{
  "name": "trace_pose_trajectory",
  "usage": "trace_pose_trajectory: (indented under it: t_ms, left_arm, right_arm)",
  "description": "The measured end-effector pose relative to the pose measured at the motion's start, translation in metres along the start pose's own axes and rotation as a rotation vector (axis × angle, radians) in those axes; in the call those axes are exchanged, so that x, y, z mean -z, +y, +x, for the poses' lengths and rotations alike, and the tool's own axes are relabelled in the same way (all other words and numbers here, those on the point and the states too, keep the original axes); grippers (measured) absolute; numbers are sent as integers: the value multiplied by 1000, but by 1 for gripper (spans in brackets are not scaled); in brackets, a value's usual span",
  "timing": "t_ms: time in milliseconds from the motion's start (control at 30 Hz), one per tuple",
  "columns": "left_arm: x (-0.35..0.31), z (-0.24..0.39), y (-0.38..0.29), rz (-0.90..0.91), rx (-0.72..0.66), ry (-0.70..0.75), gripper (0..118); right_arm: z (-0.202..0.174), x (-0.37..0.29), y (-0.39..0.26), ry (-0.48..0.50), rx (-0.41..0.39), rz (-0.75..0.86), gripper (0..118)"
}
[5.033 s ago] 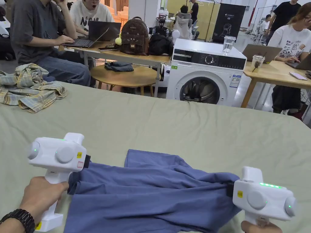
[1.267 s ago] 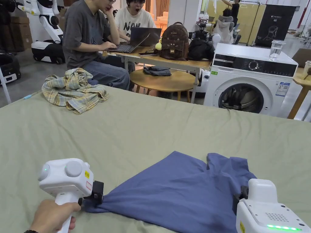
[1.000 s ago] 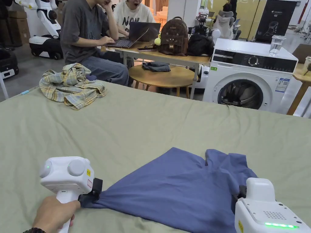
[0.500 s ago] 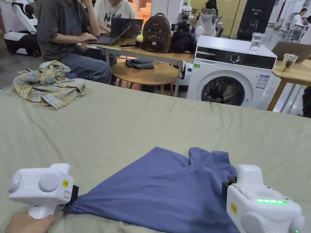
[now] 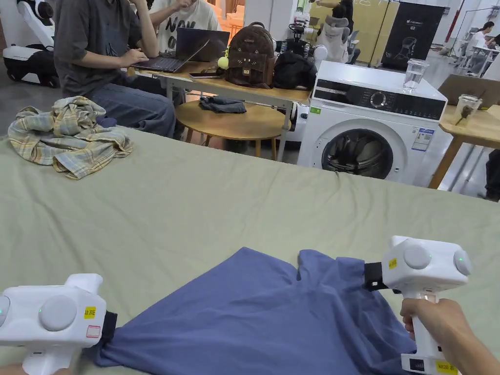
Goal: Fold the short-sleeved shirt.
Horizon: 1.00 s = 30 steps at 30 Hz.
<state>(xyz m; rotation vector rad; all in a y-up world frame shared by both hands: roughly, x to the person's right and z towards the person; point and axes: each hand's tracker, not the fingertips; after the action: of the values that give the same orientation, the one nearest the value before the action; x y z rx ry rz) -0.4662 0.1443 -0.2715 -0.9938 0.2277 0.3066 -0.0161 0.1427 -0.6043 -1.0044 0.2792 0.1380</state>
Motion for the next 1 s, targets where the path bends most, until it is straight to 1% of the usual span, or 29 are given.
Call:
trace_pose_trajectory:
  t_ms: [33,133,200,300,333,367,400,433,467,500,533,567,600,733,767,900,1000]
  left_arm:
    - [0,1,0,2,2,4,0]
    - [0,2,2,4,3,7,0]
    - [-1,3,4,3,9,12,0]
    - [-2,2,5,5,9,16,0]
    - [-2,3,6,5,8,19,0]
    - [-2,3,6,9,9,19,0]
    - [-3,3,6,10,12,18,0]
    - [-3,4,6,13,13,20,0]
    - [-4,5,7,16,17,23,0]
    - [-4,6,7,18,21,24,0]
    - [-5,6,7,19,21,21,0]
    - [-6,7,8,22,22,19,0]
    - [-8,7,8,29,27,18,0]
    - [-23,11,11,77,56,16,0]
    - [-29,11,12,107,66,11,0]
    - [-55,10,24,183,61,-15,0]
    - [-79,17,39,258,90,-27,0]
  right_arm:
    - [0,6,-2,19,16,-14,60]
    - [1,30,0,50,24,-47,60]
    - [-2,40,-2,37,-4,-67,60]
    - [-7,38,-4,28,-23,-44,60]
    - [-9,38,-5,22,-30,-42,58]
    - [-10,38,-6,19,-42,-33,51]
    - [-11,37,-5,15,-52,-22,35]
    - [-10,37,-4,20,-55,-13,0]
    - [-11,35,-5,33,-59,-8,0]
    - [-12,32,-7,16,-47,-4,0]
    - [-12,28,-9,26,-56,-2,0]
    - [-14,21,-10,7,-80,59,0]
    - [-14,10,-12,-22,-80,116,0]
    - [-11,-38,-18,-7,-12,254,0]
    - [-11,-53,-21,0,-16,291,0]
    - [-15,-106,-33,-59,-75,393,0]
    - [-14,-142,-39,-97,-81,438,0]
